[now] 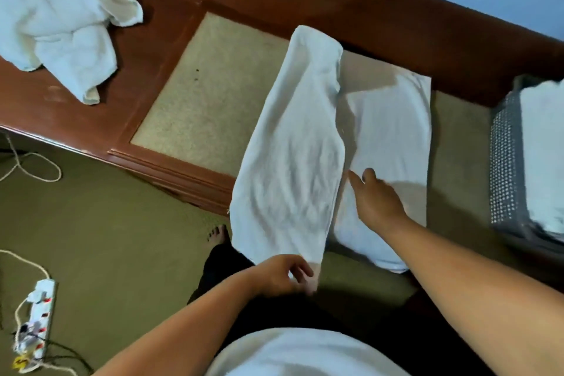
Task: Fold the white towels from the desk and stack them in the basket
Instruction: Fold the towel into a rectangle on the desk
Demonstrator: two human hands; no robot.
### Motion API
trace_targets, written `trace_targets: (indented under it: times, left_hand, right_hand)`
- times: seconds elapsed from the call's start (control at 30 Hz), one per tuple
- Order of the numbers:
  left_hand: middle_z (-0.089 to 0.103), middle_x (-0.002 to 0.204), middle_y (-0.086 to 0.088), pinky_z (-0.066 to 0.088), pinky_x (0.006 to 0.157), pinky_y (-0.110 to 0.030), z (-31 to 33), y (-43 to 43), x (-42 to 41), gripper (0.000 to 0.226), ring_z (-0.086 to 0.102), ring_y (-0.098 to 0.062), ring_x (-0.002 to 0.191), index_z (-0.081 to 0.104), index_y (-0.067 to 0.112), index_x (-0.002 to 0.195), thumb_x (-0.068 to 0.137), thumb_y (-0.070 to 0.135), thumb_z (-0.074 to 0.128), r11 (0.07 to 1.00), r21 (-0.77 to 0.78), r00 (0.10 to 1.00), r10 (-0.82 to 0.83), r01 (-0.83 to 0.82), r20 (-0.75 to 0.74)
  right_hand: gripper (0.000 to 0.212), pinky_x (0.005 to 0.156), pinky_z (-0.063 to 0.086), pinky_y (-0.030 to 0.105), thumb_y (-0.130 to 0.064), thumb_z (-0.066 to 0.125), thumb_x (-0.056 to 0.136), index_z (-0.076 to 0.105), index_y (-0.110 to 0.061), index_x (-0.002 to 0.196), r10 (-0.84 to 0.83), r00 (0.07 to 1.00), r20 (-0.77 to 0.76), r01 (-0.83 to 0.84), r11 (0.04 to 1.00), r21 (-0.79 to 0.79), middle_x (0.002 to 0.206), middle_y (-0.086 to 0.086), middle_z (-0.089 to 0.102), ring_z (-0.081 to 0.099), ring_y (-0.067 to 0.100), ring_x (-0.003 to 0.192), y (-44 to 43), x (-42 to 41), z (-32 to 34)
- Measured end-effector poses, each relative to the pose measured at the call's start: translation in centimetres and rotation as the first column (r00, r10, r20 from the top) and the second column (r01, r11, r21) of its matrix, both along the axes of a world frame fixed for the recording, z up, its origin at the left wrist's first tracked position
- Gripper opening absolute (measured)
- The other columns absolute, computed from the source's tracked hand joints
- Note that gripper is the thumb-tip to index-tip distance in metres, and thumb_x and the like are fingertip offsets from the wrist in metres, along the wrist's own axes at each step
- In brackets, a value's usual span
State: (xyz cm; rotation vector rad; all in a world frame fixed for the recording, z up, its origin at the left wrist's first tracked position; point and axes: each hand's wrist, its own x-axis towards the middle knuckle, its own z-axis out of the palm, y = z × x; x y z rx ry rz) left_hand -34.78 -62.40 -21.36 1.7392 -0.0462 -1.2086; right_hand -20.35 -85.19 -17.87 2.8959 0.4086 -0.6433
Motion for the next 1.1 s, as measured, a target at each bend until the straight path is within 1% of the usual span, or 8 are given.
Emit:
trace_targets:
  times: [0.07,0.13,0.27,0.4,0.5,0.73,0.93,1.1]
  left_hand:
    - [0.071,0.086,0.005,0.056,0.074,-0.025,-1.7,0.0,-1.4,0.008,0.067,-0.006,0.071,0.069,0.02,0.093,0.09,0.025,0.075,0.985,0.025,0.981,0.171,-0.17,-0.094]
    - [0.069,0.075,0.003,0.059,0.079,-0.038,-3.5,1.6,-2.1,0.016,0.069,-0.014,0.07,0.064,0.019,0.082,0.086,0.026,0.078,0.856,0.32,0.908,0.417,-0.406,0.037]
    - [0.058,0.122,-0.006,0.049,0.098,-0.041,-3.4,5.6,-0.6,0.065,0.059,-0.026,0.112,0.045,0.007,0.132,0.08,0.021,0.084,0.403,0.389,0.523,0.806,-0.828,0.278]
    - [0.051,0.131,-0.003,0.05,0.086,-0.035,-3.2,6.8,2.9,0.08,0.056,-0.02,0.112,0.029,0.012,0.144,0.084,0.015,0.081,0.423,0.204,0.451,0.885,-0.883,0.115]
    - [0.059,0.098,-0.003,0.044,0.063,-0.029,-3.3,6.9,2.8,0.048,0.058,-0.016,0.081,0.045,0.014,0.126,0.089,0.021,0.075,0.565,0.338,0.647,0.729,-0.753,0.223]
    - [0.064,0.091,-0.002,0.043,0.062,-0.031,-2.3,7.5,1.7,0.018,0.058,-0.017,0.078,0.059,0.014,0.098,0.097,0.031,0.065,0.667,0.414,0.784,0.557,-0.619,0.274]
    - [0.063,0.096,-0.005,0.049,0.069,-0.036,-3.4,8.5,-0.8,0.027,0.061,-0.023,0.086,0.055,0.011,0.106,0.092,0.028,0.07,0.693,0.532,0.871,0.437,-0.486,0.226]
    - [0.061,0.109,-0.005,0.05,0.077,-0.039,-4.3,8.7,-0.9,0.04,0.061,-0.027,0.096,0.048,0.01,0.124,0.093,0.025,0.068,0.67,0.598,0.897,0.372,-0.439,0.241]
  right_hand:
    - [0.054,0.078,0.048,0.038,-0.012,0.043,0.097,0.034,-0.017,0.15,-0.141,0.987,-0.079,0.147,0.987,0.067,0.136,0.013,0.041,0.059,0.034,0.104,-1.6,-3.5,-0.8]
    - [0.034,0.082,0.053,0.04,-0.021,0.044,0.099,0.048,-0.02,0.133,-0.242,0.955,-0.174,0.27,0.949,0.165,0.127,0.007,0.053,0.061,0.028,0.101,-2.2,-6.7,-1.3]
    - [0.014,0.084,0.052,0.034,-0.033,0.055,0.097,0.057,-0.024,0.107,-0.447,0.795,-0.411,0.566,0.79,0.235,0.112,0.001,0.064,0.061,0.021,0.098,-1.8,-10.8,-3.1]
    - [0.052,0.09,0.051,0.035,-0.037,0.068,0.093,0.052,-0.019,0.139,-0.56,0.392,-0.73,0.918,0.289,0.271,0.138,0.005,0.056,0.056,0.023,0.121,0.3,-11.7,-5.4]
    - [0.072,0.098,0.048,0.041,-0.041,0.075,0.085,0.045,-0.016,0.146,-0.532,0.208,-0.821,0.977,0.081,0.195,0.145,0.009,0.048,0.05,0.025,0.128,1.9,-11.6,-6.6]
    - [0.076,0.107,0.038,0.041,-0.045,0.071,0.09,0.037,-0.014,0.151,-0.531,0.214,-0.82,0.976,0.074,0.206,0.155,0.011,0.035,0.041,0.031,0.137,4.3,-11.7,-9.3]
    - [0.027,0.078,0.044,0.037,-0.039,0.049,0.102,0.056,-0.013,0.101,-0.523,0.67,-0.528,0.737,0.557,0.383,0.108,0.008,0.058,0.057,0.028,0.097,4.0,-13.5,-8.3]
    - [0.02,0.072,0.048,0.036,-0.033,0.043,0.104,0.053,-0.017,0.097,-0.603,0.66,-0.449,0.739,0.629,0.241,0.097,0.001,0.06,0.061,0.025,0.092,2.0,-13.4,-7.7]
